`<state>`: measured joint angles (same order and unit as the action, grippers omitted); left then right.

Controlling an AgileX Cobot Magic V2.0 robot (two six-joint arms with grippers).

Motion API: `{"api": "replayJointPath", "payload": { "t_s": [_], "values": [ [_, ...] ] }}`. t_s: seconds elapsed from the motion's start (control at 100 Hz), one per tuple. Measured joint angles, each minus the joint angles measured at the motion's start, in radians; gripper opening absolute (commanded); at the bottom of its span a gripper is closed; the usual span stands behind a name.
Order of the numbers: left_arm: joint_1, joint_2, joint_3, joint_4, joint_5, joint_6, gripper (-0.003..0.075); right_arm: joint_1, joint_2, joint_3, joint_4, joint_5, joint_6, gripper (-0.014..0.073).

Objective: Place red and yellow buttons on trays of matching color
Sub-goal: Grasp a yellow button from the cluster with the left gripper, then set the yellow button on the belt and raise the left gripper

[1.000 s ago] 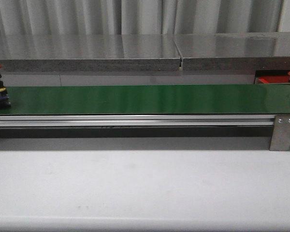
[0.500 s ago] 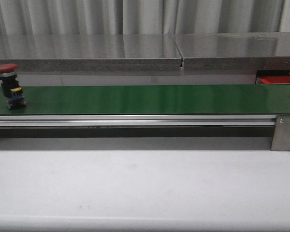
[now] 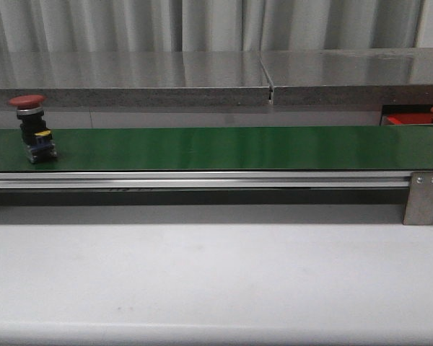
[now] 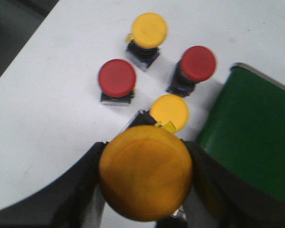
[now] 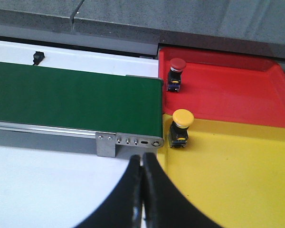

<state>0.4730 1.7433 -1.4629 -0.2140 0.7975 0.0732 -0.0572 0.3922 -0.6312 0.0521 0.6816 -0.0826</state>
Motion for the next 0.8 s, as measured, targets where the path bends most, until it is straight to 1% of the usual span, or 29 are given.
{"api": "replayJointPath", "payload": {
  "t_s": [0.19, 0.33, 0.52, 0.73, 0.76, 0.8],
  "values": [
    [-0.103, 0.0, 0.0, -0.007, 0.006, 0.009, 0.023, 0.0, 0.0, 0.0, 0.0, 0.0, 0.0, -0.0117],
    [-0.152, 0.02, 0.0, -0.009, 0.006, 0.015, 0.023, 0.0, 0.0, 0.0, 0.0, 0.0, 0.0, -0.0117],
    [-0.175, 0.056, 0.0, -0.009, 0.0, 0.056, 0.023, 0.0, 0.0, 0.0, 0.0, 0.0, 0.0, -0.0117],
    [-0.177, 0.101, 0.0, -0.015, 0.013, 0.058, 0.0234, 0.0, 0.0, 0.0, 0.0, 0.0, 0.0, -0.0117],
    [-0.177, 0.106, 0.0, -0.017, 0.016, 0.058, 0.0244, 0.0, 0.0, 0.0, 0.0, 0.0, 0.0, -0.0117],
    [-0.177, 0.11, 0.001, -0.017, 0.021, 0.058, 0.0286, 0.0, 0.0, 0.0, 0.0, 0.0, 0.0, -0.0117]
  ]
}}
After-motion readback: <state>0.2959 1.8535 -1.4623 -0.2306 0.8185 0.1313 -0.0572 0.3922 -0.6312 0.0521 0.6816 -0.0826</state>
